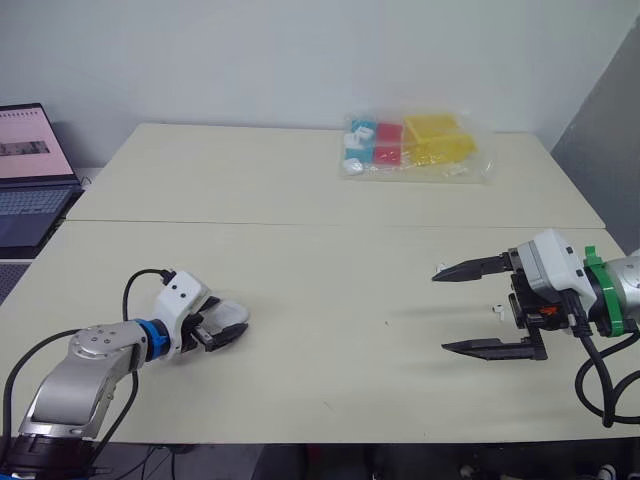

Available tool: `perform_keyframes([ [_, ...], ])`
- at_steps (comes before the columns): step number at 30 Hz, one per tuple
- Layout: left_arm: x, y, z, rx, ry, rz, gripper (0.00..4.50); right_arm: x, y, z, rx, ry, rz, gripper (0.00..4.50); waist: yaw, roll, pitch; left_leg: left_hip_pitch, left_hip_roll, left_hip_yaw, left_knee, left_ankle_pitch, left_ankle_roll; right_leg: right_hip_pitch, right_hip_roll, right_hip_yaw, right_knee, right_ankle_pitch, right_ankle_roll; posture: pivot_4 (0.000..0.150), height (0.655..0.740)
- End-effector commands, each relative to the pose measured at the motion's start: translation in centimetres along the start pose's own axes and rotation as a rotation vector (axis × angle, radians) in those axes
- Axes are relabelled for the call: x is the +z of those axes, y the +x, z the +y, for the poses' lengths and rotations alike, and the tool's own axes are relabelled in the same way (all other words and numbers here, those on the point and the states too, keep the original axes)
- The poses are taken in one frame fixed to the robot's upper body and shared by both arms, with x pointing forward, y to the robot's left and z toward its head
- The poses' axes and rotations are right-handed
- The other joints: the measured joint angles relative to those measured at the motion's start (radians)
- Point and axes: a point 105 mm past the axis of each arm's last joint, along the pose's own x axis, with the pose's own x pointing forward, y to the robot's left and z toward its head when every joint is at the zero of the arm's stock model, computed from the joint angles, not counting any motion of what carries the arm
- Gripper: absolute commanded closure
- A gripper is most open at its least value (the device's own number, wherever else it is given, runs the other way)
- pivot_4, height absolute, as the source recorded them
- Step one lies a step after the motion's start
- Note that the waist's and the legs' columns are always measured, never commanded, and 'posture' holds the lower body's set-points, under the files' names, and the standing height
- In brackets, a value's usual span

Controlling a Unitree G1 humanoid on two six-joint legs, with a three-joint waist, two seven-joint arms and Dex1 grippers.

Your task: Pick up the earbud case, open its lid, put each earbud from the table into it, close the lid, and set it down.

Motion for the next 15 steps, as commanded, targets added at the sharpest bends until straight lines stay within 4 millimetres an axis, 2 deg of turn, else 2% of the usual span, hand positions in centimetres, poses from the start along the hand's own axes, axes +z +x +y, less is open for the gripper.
perform_keyframes([
  [1,-1.4,0.4,-0.7,-0.044,-0.006,0.055,0.57,0.9,0.1,0.2,0.002,-0.039,-0.018,0.00,0.000,0.000,0.000,0.000,0.000,0.000,0.000,0.000,0.000,0.000,0.000,0.000,0.000,0.000,0.000,0.150,0.7359],
  [5,-1.3,0.7,-0.8,-0.065,0.014,0.046,1.64,1.0,0.0,0.1,-0.012,-0.045,-0.018,0.00,0.000,0.000,0.000,0.000,0.000,0.000,0.000,0.000,0.000,0.000,0.000,0.000,0.000,0.000,0.000,0.150,0.7359],
  [10,-0.2,1.5,-1.9,-0.156,0.055,0.004,1.64,1.1,-0.1,-0.2,-0.043,-0.046,-0.012,0.00,0.005,0.001,0.000,0.000,0.000,0.000,0.001,0.000,0.000,0.001,-0.001,0.000,0.000,-0.001,-0.001,0.150,0.7359],
  [12,0.9,2.0,-2.9,-0.216,0.129,-0.049,1.64,1.0,-0.3,-0.5,-0.080,-0.031,-0.008,0.00,0.009,0.001,0.000,0.000,-0.001,0.000,0.001,0.000,0.000,0.001,-0.001,0.000,-0.001,-0.001,-0.001,0.150,0.7359],
  [15,3.9,2.8,-5.6,-0.343,0.219,-0.186,1.64,1.2,-0.6,-1.0,-0.134,0.012,-0.025,0.00,0.016,0.001,0.000,-0.002,-0.001,0.000,0.002,0.000,0.000,0.001,-0.002,0.000,-0.002,0.000,-0.001,0.150,0.7359],
])
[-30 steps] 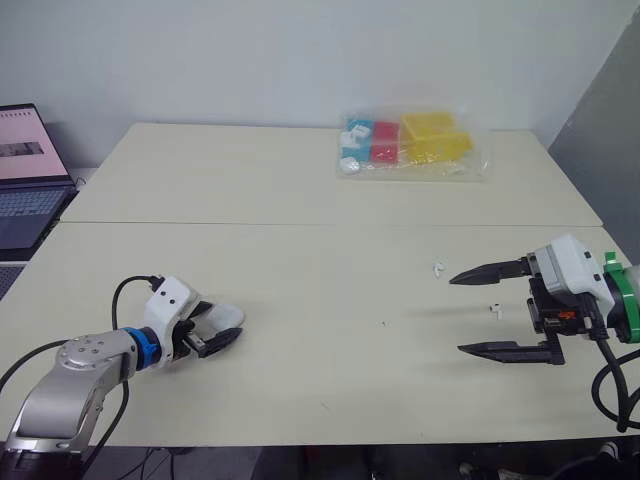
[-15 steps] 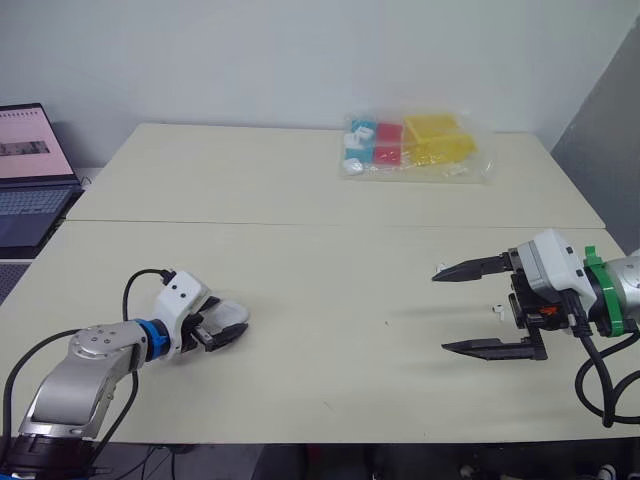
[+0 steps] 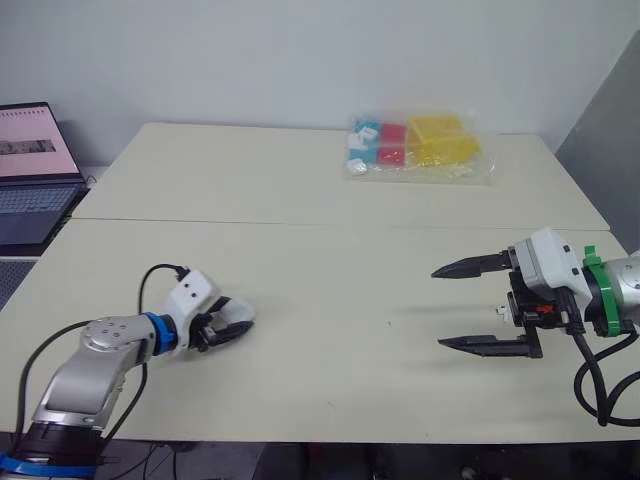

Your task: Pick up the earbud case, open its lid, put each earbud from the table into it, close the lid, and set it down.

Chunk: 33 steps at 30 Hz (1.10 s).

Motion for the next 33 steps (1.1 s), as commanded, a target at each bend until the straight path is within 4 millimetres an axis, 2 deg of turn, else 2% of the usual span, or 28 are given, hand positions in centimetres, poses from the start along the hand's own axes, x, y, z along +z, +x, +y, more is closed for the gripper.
perform_keyframes([
  [1,3.5,2.0,-3.1,-0.165,0.122,-0.137,1.64,0.9,-0.6,-0.4,-0.062,0.006,-0.020,0.00,0.003,-0.001,0.001,-0.001,0.000,0.000,0.000,0.000,0.000,0.000,0.000,0.000,-0.001,0.000,0.000,0.150,0.7359],
  [3,4.9,2.8,-3.8,-0.198,0.161,-0.188,1.64,0.8,-0.8,-0.4,-0.080,0.032,-0.017,0.00,0.005,-0.002,0.001,-0.005,0.000,0.000,0.001,0.000,0.000,-0.002,0.000,-0.001,-0.001,0.001,0.002,0.150,0.7359],
  [5,8.6,4.6,-5.4,-0.263,0.282,-0.332,1.64,0.1,-1.1,-0.2,-0.135,0.119,0.004,0.00,0.012,-0.002,0.001,-0.009,0.000,-0.001,0.002,0.000,0.000,-0.006,0.001,-0.001,0.000,0.004,0.007,0.150,0.7359],
  [7,11.0,5.5,-6.6,-0.302,0.366,-0.431,1.64,-0.4,-1.2,0.0,-0.184,0.195,0.027,0.00,0.016,-0.002,0.001,-0.011,0.000,-0.003,0.003,0.000,0.000,-0.006,0.002,-0.003,0.000,0.005,0.007,0.150,0.7359],
  [9,12.3,5.9,-7.4,-0.324,0.431,-0.502,1.64,-0.5,-1.0,0.3,-0.206,0.273,0.019,0.00,0.010,-0.002,0.001,-0.012,-0.001,-0.002,0.003,0.000,0.000,-0.006,0.006,-0.002,0.000,0.005,0.008,0.150,0.7359],
  [15,14.4,7.2,-9.7,-0.371,0.641,-0.647,1.64,-1.2,0.3,0.0,-0.273,0.538,-0.048,0.00,-0.010,-0.002,0.001,-0.012,-0.001,-0.001,0.003,0.000,0.001,-0.006,0.011,0.000,0.000,0.005,0.007,0.150,0.7359],
  [21,15.4,7.3,-10.2,-0.356,0.769,-0.742,1.64,-1.3,1.5,0.2,-0.240,0.763,-0.077,0.00,-0.013,-0.002,0.001,-0.012,0.000,-0.001,0.004,0.000,0.001,-0.006,0.015,0.001,0.001,0.006,0.006,0.150,0.7359],
  [33,16.0,7.2,-11.0,-0.365,0.815,-0.798,1.64,-1.1,4.3,-0.5,-0.156,0.875,-0.110,0.00,-0.017,-0.002,0.001,-0.013,0.000,-0.002,0.004,0.000,0.001,-0.006,0.016,0.001,-0.001,0.006,0.006,0.150,0.7359],
])
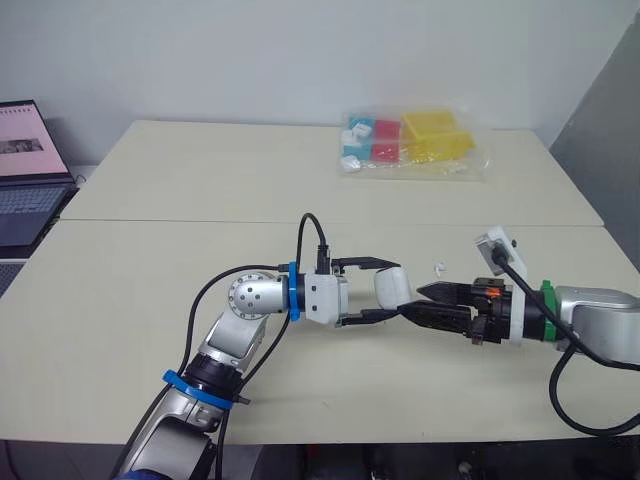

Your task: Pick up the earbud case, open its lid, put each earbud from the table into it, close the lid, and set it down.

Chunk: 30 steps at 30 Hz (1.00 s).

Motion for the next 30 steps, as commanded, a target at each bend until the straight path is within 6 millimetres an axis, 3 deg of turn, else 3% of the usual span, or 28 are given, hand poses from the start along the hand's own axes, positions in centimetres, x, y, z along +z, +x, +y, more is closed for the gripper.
perform_keyframes([
  [1,1.1,0.4,0.4,0.007,0.035,-0.037,1.64,0.7,0.6,0.4,0.045,0.006,-0.021,0.00,-0.001,0.000,0.000,0.000,0.000,0.000,0.000,0.000,0.000,0.000,0.000,0.000,0.000,0.000,0.000,0.150,0.7359],
  [10,1.2,0.4,0.4,0.005,0.046,-0.041,1.64,0.6,1.7,0.3,0.088,0.017,0.022,0.00,0.000,0.000,0.000,0.001,0.001,0.000,0.000,0.000,0.000,0.000,0.001,0.000,-0.001,0.000,0.000,0.150,0.7359],
  [14,1.2,0.2,0.4,0.003,0.045,-0.033,1.64,0.7,1.9,0.2,0.096,0.029,0.023,0.97,0.000,0.000,0.000,0.000,0.001,0.000,0.000,0.000,0.000,-0.001,0.001,0.000,-0.001,0.000,0.000,0.150,0.7359],
  [21,1.2,0.2,0.4,0.007,0.045,-0.030,1.64,0.6,2.0,0.2,0.104,0.034,0.032,3.60,0.000,0.000,0.000,0.000,0.001,0.000,0.000,0.000,0.000,-0.001,0.001,0.000,-0.001,0.000,0.000,0.150,0.7359],
  [30,1.3,0.2,1.3,0.057,0.032,-0.034,1.64,0.6,2.1,0.0,0.107,0.054,0.029,3.72,0.000,0.000,0.000,0.000,0.001,-0.001,0.000,0.000,0.000,-0.001,0.001,-0.001,-0.001,0.000,0.000,0.150,0.7359],
])
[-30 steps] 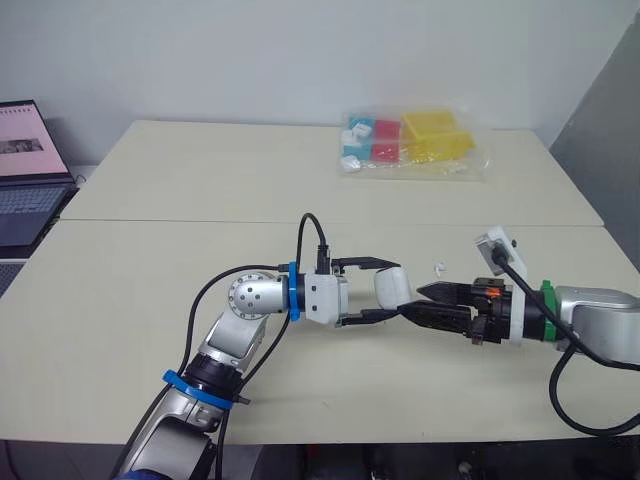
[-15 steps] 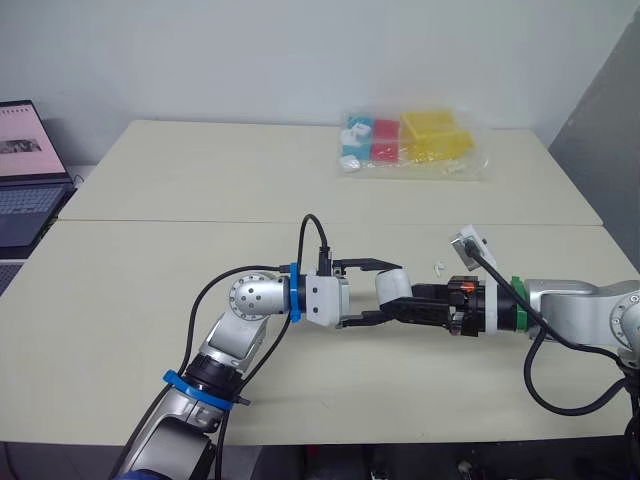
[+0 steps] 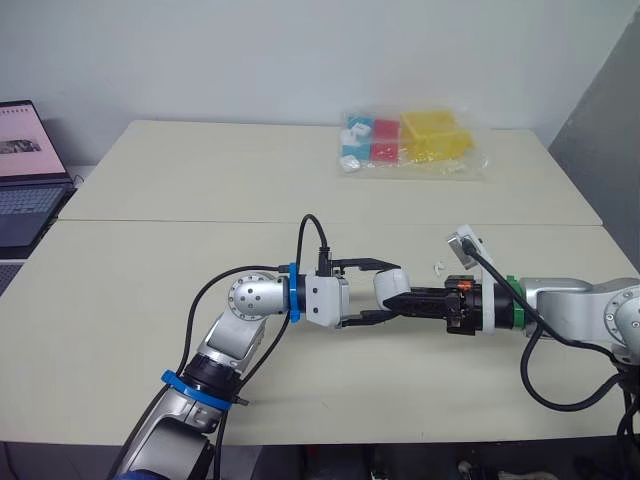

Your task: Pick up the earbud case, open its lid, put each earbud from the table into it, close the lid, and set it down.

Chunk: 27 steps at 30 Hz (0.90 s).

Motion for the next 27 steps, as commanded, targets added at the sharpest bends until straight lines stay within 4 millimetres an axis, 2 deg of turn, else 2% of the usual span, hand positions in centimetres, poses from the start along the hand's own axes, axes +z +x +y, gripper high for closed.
perform_keyframes([
  [1,1.1,0.1,1.6,0.071,0.012,-0.038,1.64,0.5,-0.1,0.4,0.009,-0.024,-0.008,3.72,0.000,0.000,0.000,0.000,0.000,0.000,0.000,0.000,0.000,0.000,0.000,0.000,0.000,0.000,0.000,0.150,0.7359],
  [2,0.9,0.0,1.7,0.082,0.003,-0.031,0.93,0.5,-0.1,0.4,0.009,-0.026,-0.005,3.72,0.000,0.000,0.000,0.000,0.000,0.000,0.000,0.000,0.000,0.000,0.000,0.000,0.000,0.000,0.000,0.150,0.7359],
  [5,0.4,-0.4,1.2,0.033,0.043,0.013,0.10,0.7,-0.1,0.3,0.007,-0.028,-0.009,3.72,0.000,0.000,0.000,0.000,0.000,0.000,0.000,0.000,0.000,0.000,0.000,0.000,0.000,0.000,0.000,0.150,0.7359],
  [6,0.2,-0.5,1.1,0.023,0.053,0.024,0.00,0.8,-0.1,0.3,0.007,-0.029,-0.011,3.72,0.000,0.000,0.000,0.000,0.000,0.000,0.000,0.000,0.000,0.000,0.000,0.000,0.000,0.000,0.000,0.150,0.7359],
  [12,-1.9,-3.0,2.0,-0.002,-0.067,0.183,0.00,1.7,-1.1,-1.0,-0.078,-0.131,0.041,3.72,0.000,0.000,0.000,0.000,0.000,0.000,0.000,0.000,0.000,-0.001,0.000,0.000,0.001,0.000,0.000,0.150,0.7359],
  [14,-2.3,-3.4,1.8,-0.013,-0.159,0.227,0.00,1.9,-1.6,-1.5,-0.136,-0.233,0.093,3.72,-0.001,0.001,0.000,0.000,0.000,0.000,0.000,0.000,0.000,-0.001,0.000,0.000,0.000,0.000,0.000,0.150,0.7359],
  [16,-2.3,-3.6,1.6,-0.019,-0.312,0.256,0.00,1.9,-2.4,-2.1,-0.224,-0.444,0.205,3.72,-0.001,0.001,0.001,-0.001,0.000,0.000,-0.001,0.000,0.000,-0.003,0.000,0.000,-0.001,0.000,0.000,0.150,0.7359],
  [19,-2.0,-3.3,1.4,-0.010,-0.469,0.305,0.00,1.9,-3.2,-2.9,-0.275,-0.706,0.342,3.72,0.000,0.004,0.002,-0.004,0.001,-0.001,-0.002,0.000,0.000,-0.006,-0.001,0.000,-0.002,0.000,0.000,0.150,0.7359],
  [22,-1.3,-2.1,0.8,-0.040,-0.458,0.334,0.00,2.1,-3.3,-3.4,-0.280,-0.908,0.439,3.72,-0.001,0.004,0.002,-0.004,0.000,0.000,-0.002,0.000,0.000,-0.006,0.000,0.000,-0.003,-0.001,0.000,0.150,0.7359],
  [27,-1.2,-0.6,1.4,0.018,-0.469,0.365,0.00,1.6,-2.6,-3.4,-0.221,-0.997,0.489,3.72,0.000,0.004,0.002,-0.003,0.000,0.000,-0.001,0.000,0.000,-0.006,0.000,0.000,-0.002,-0.001,0.000,0.150,0.7359],
])
